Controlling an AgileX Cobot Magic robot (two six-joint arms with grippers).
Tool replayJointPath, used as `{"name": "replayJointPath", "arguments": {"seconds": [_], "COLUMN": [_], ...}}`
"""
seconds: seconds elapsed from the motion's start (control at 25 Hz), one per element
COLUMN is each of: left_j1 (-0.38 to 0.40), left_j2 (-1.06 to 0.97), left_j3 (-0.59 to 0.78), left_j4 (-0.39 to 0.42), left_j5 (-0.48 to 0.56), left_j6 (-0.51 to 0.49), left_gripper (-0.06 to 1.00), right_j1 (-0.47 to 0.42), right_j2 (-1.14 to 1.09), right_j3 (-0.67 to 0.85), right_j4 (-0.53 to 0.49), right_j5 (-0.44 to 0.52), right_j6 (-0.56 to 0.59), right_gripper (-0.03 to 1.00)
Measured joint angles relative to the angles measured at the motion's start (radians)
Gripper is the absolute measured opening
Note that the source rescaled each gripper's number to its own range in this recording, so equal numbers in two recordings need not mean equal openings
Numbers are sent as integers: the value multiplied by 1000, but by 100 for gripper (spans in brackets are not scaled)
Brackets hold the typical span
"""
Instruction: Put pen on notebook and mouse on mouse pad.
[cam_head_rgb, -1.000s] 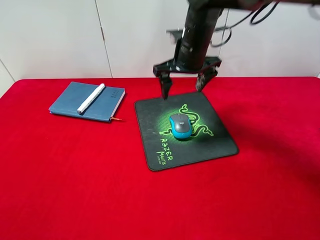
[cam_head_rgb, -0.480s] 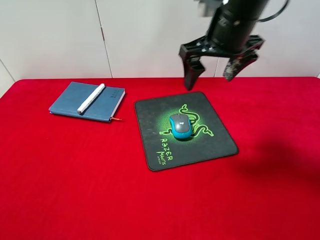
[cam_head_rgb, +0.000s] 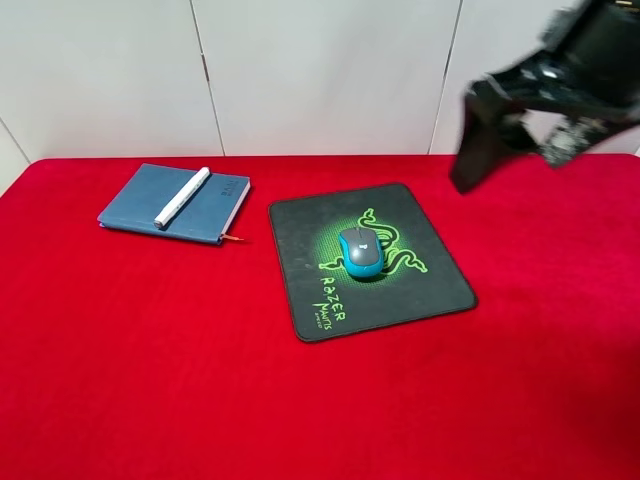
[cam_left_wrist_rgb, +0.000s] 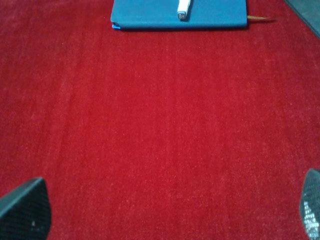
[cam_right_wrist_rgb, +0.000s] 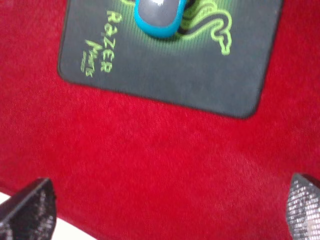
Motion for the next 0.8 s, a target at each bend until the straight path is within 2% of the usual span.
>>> {"name": "replayJointPath", "arguments": {"seconds": [0.4,0.64,0.8], "left_j1": [0,0,0], "left_j2": [0,0,0], "left_j3": [0,0,0], "left_j4": [0,0,0], "left_j5": [0,0,0], "left_j6": [0,0,0], "left_gripper": [100,100,100], "right_j1": [3,0,-65], "right_j2": [-362,-599,-765], "right_j3": [238,349,437], "right_j4": [-13,-59,-61], "right_j5": [3,4,-2], "right_j6": [0,0,0], "right_gripper": [100,100,100]}}
